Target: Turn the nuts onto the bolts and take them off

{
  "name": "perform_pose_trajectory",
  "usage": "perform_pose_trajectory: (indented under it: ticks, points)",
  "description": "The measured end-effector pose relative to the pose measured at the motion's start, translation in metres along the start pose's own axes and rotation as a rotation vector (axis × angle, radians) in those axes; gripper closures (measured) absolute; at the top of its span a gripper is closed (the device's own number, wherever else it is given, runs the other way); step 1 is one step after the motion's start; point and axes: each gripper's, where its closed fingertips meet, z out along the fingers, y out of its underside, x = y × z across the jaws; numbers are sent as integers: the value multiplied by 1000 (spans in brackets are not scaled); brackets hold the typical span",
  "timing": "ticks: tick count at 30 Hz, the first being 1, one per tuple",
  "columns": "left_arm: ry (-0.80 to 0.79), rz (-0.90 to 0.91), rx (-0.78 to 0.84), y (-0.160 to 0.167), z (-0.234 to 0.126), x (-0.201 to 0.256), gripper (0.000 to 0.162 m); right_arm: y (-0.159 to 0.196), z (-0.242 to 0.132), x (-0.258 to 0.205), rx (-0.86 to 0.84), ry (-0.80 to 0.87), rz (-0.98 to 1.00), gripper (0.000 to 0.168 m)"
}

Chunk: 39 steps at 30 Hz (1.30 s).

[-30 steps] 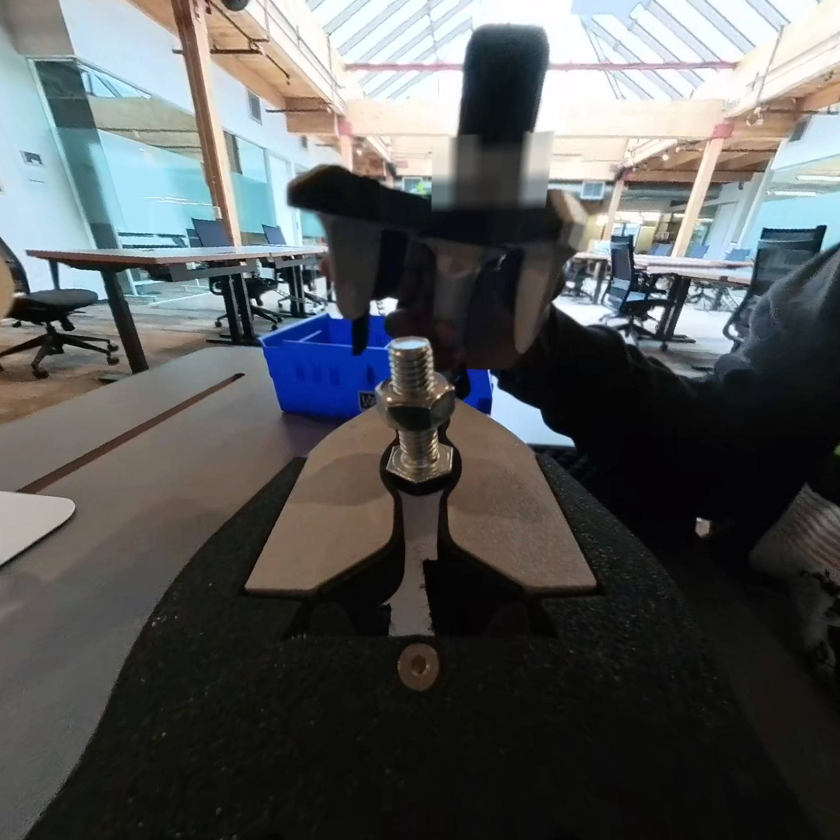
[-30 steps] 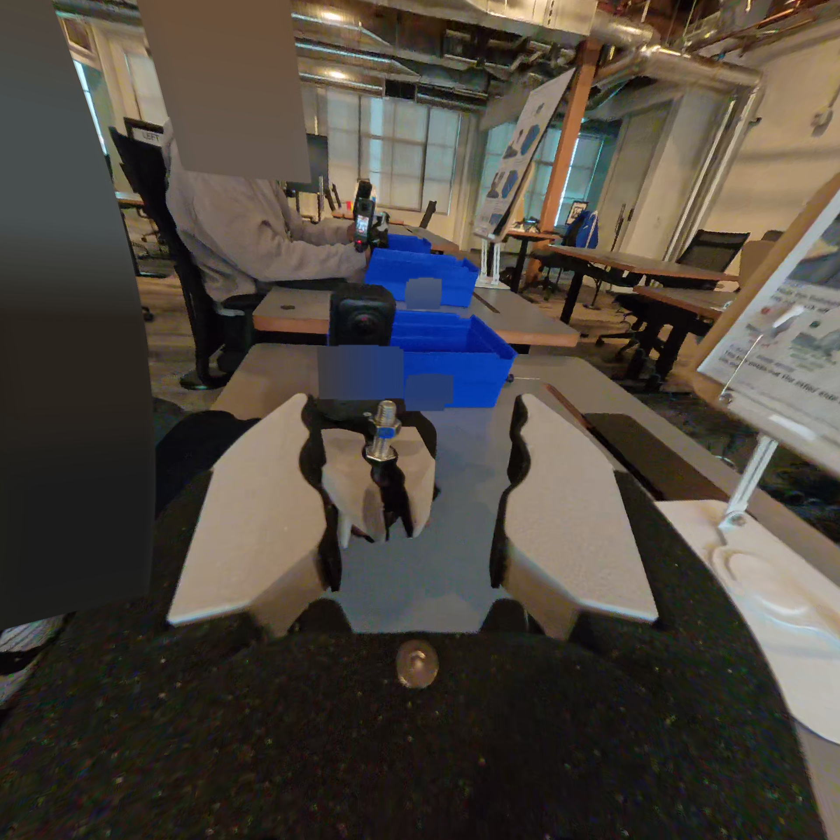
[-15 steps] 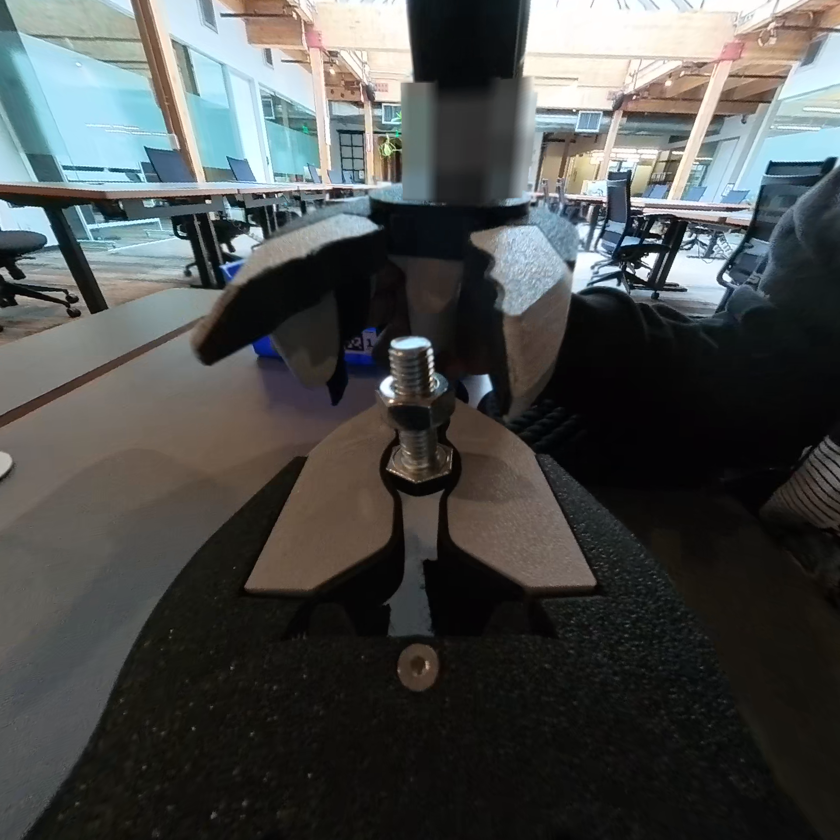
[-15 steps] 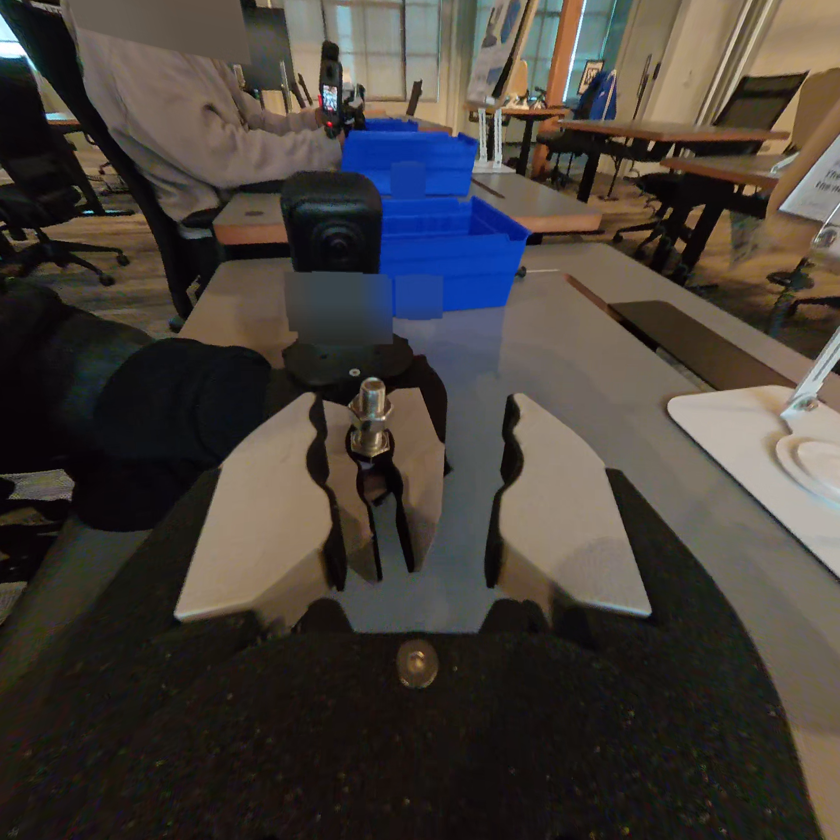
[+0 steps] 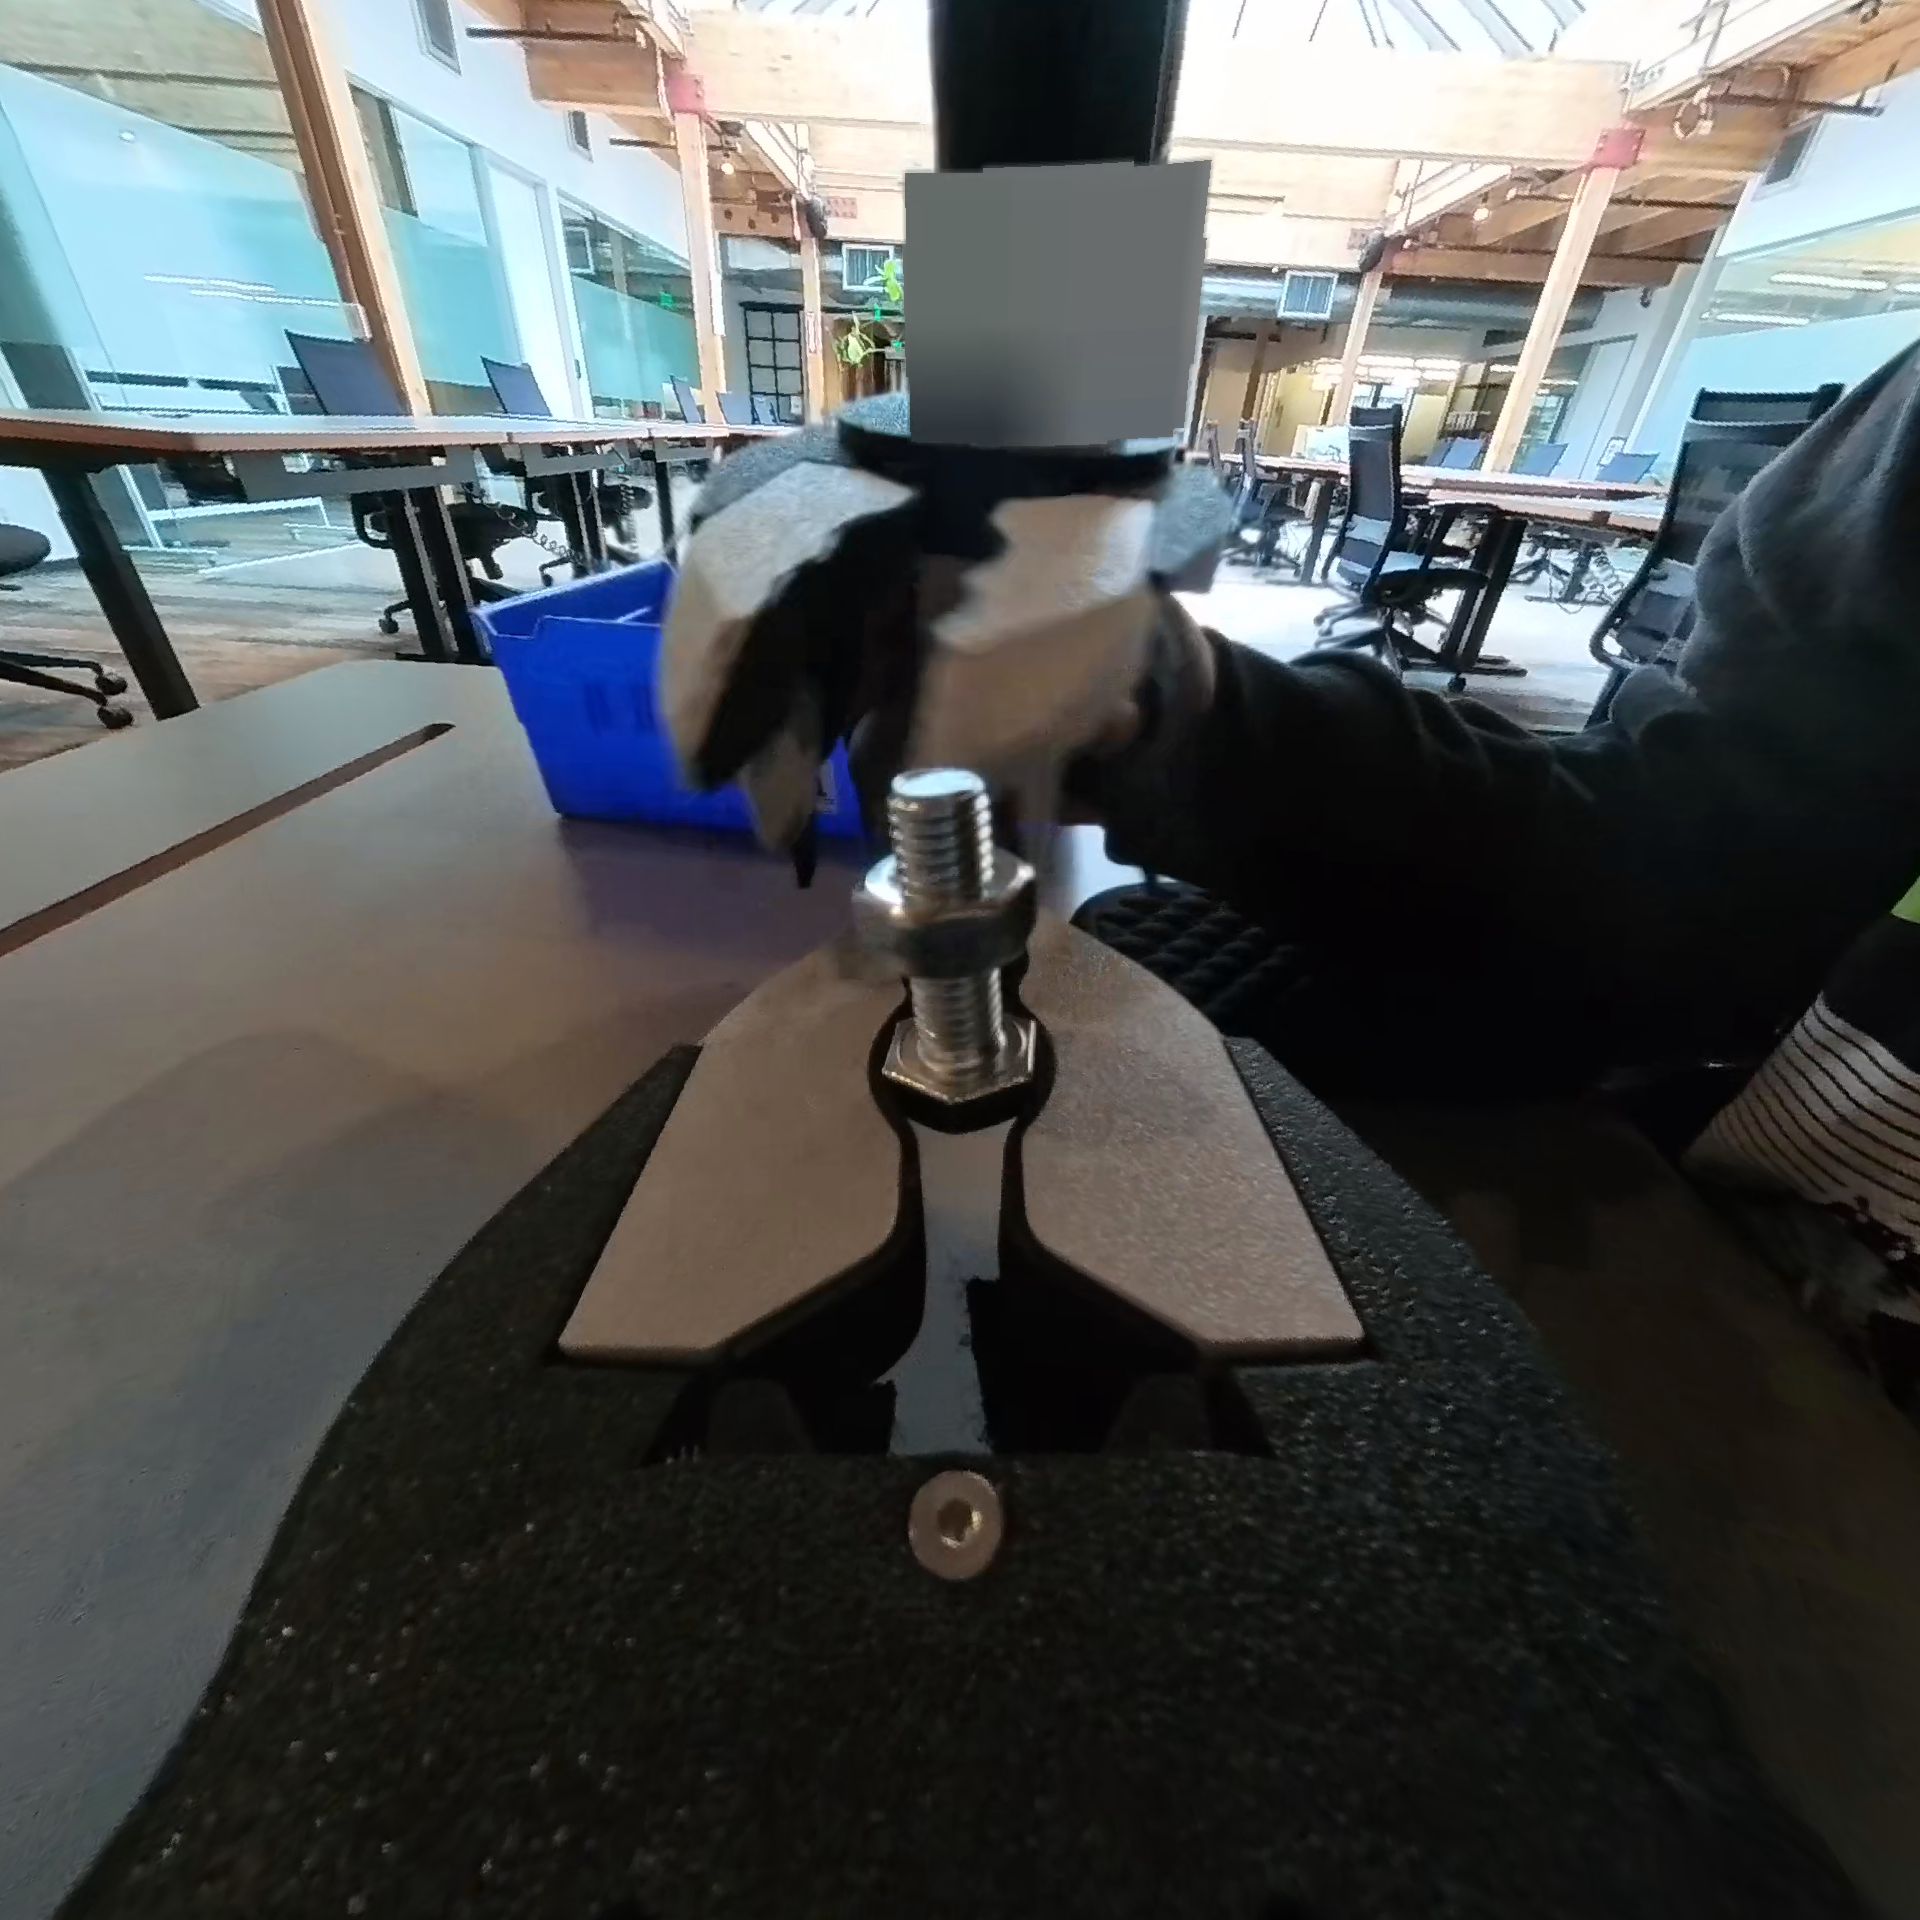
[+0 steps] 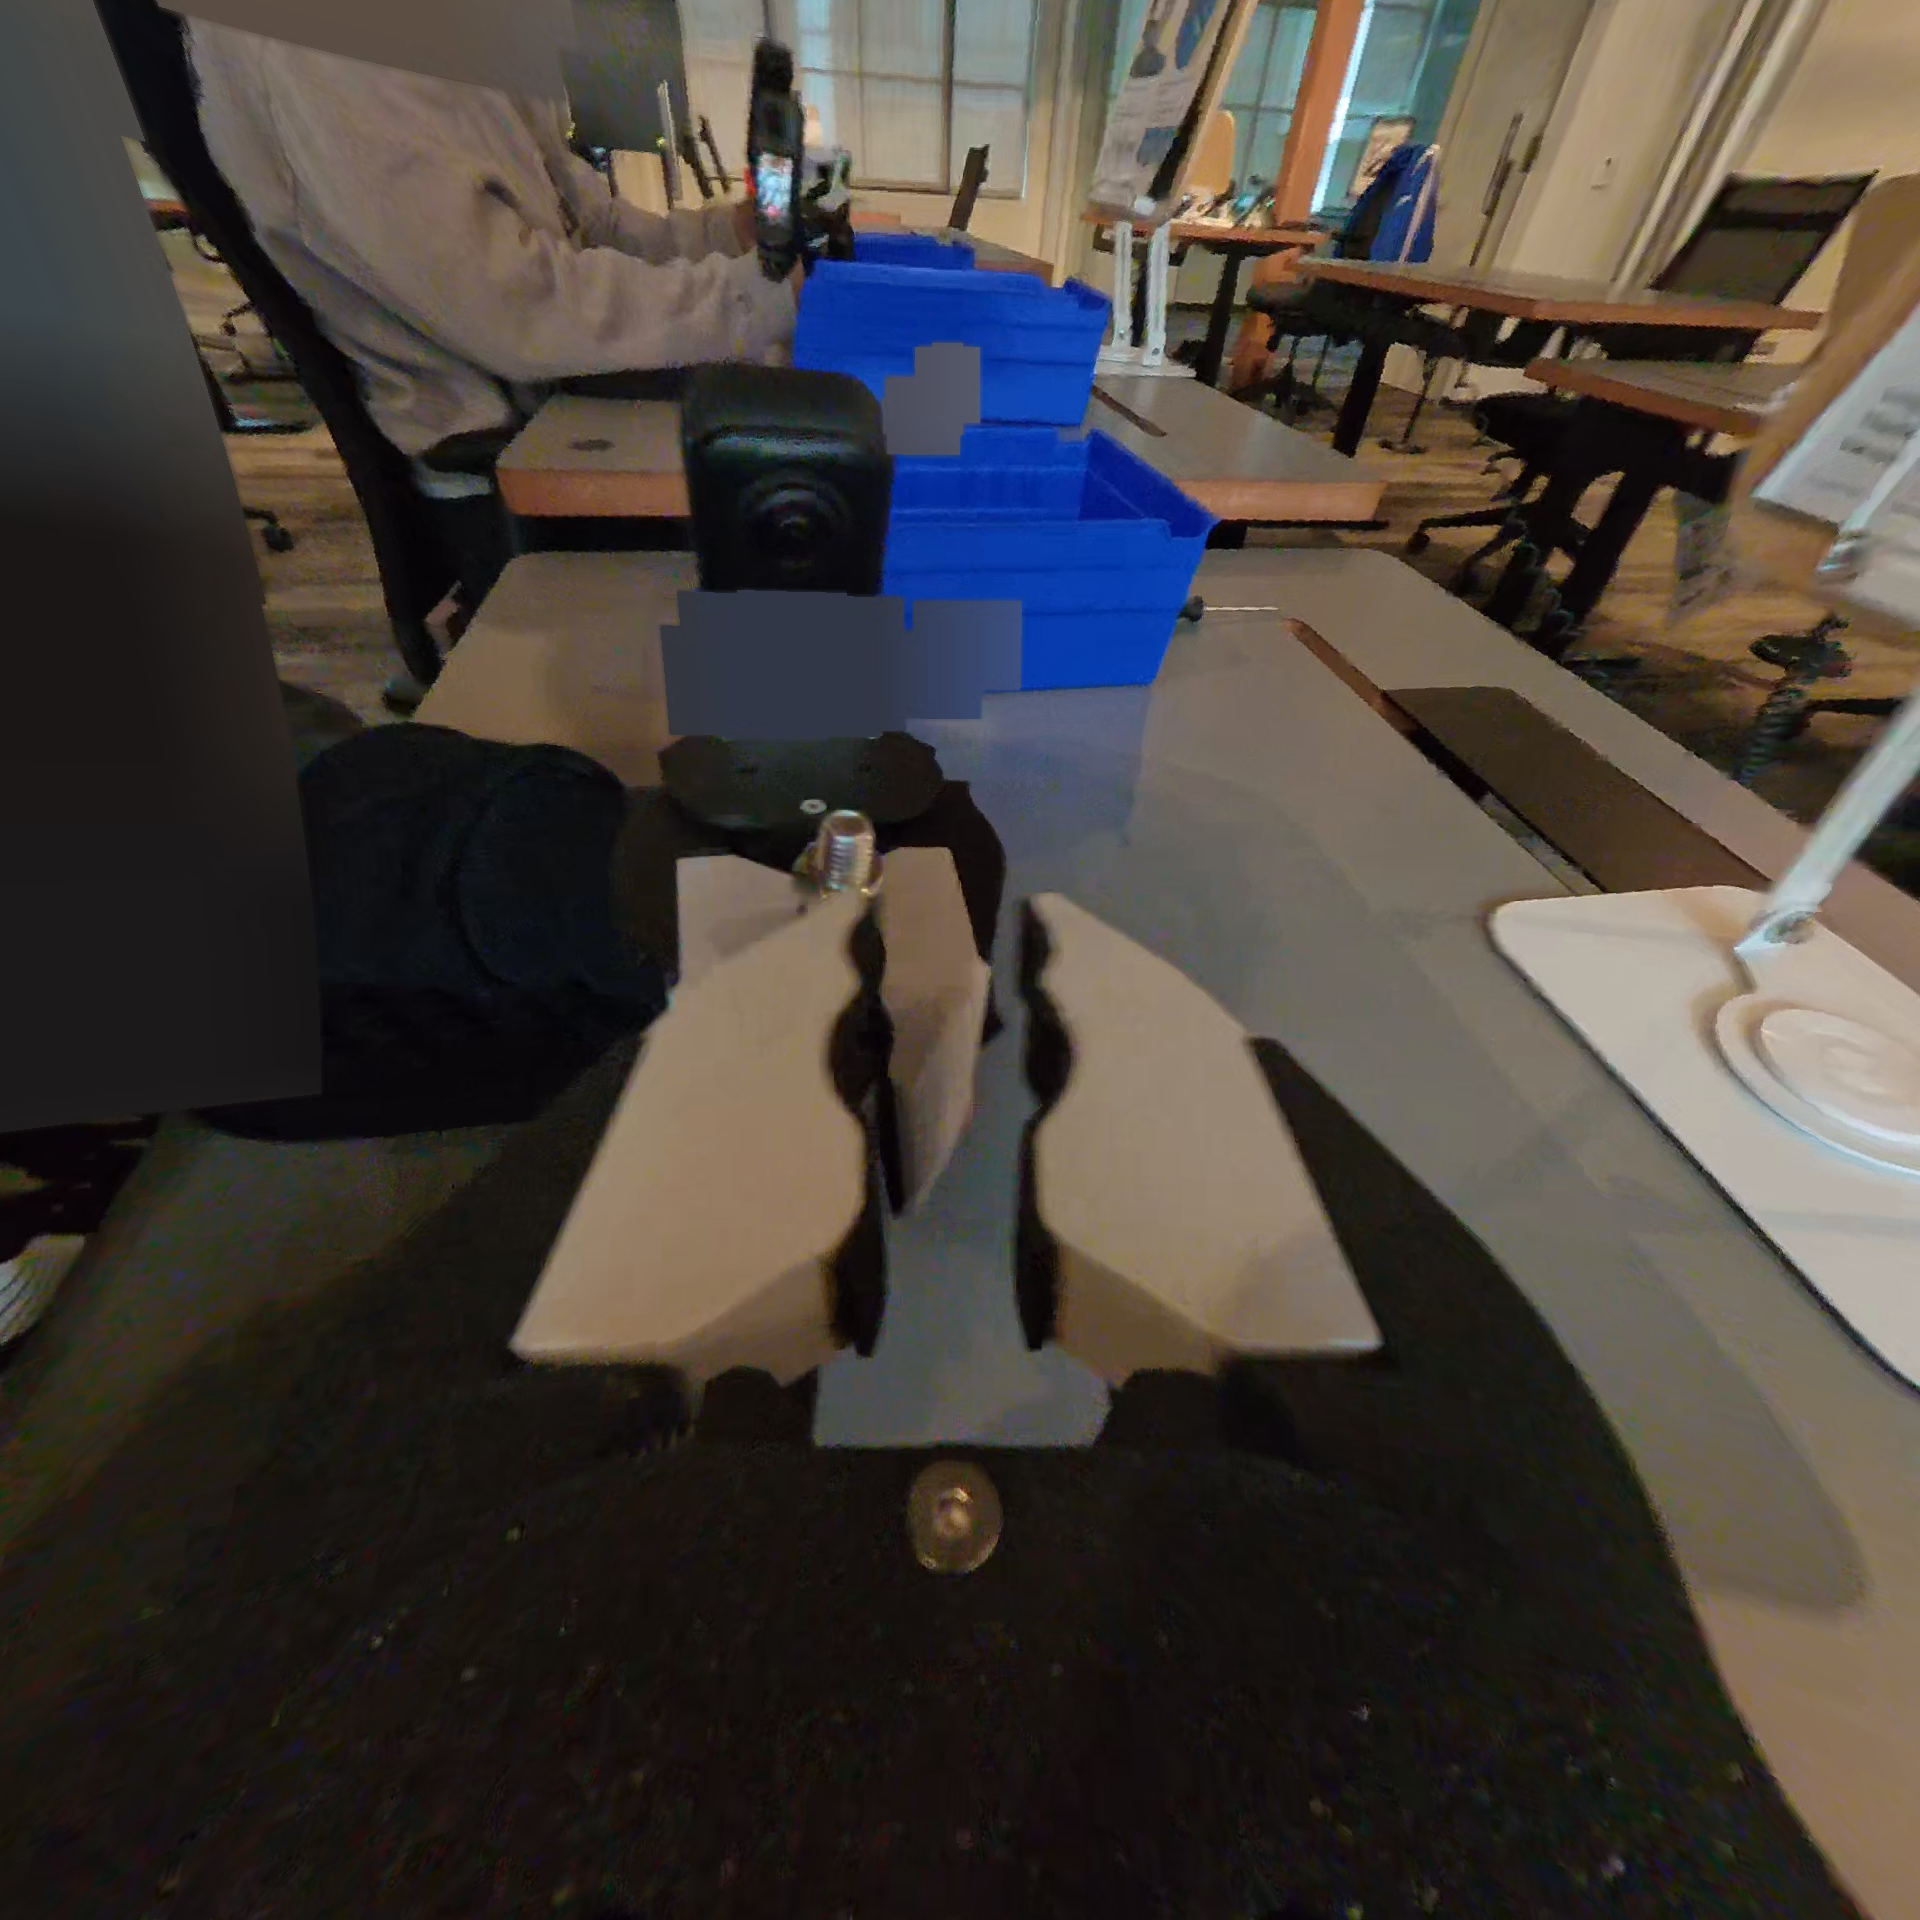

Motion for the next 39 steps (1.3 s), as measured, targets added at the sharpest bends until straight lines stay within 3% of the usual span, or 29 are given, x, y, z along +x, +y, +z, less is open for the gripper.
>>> perform_pose_trajectory:
  ticks: [1,4,12,17,19,20,23,29,33,35,39]
  points:
    - [-2,3,1,0,0,0,151,-3,-6,5,30,24,4,157]
    - [-1,5,-7,1,0,0,151,-13,-15,4,105,-6,42,160]
    - [1,6,-16,2,1,0,151,-3,11,-13,49,-74,69,118]
    - [9,3,-15,2,1,2,151,1,8,-11,15,-69,47,134]
    - [13,-4,-3,1,0,2,151,1,-3,-3,17,-37,37,164]
    - [11,-3,-2,0,-1,2,151,-2,-8,1,40,-20,43,167]
    - [11,0,-10,2,0,2,151,-10,-13,-1,96,-54,74,164]
    - [11,3,-17,3,1,2,150,1,13,-20,16,-110,63,129]
    - [13,4,-11,2,1,2,150,2,9,-15,16,-95,65,139]
    - [15,1,-5,1,0,3,151,2,-1,-9,20,-82,54,165]
    - [14,3,-7,1,0,3,151,-9,-16,0,94,-54,83,168]
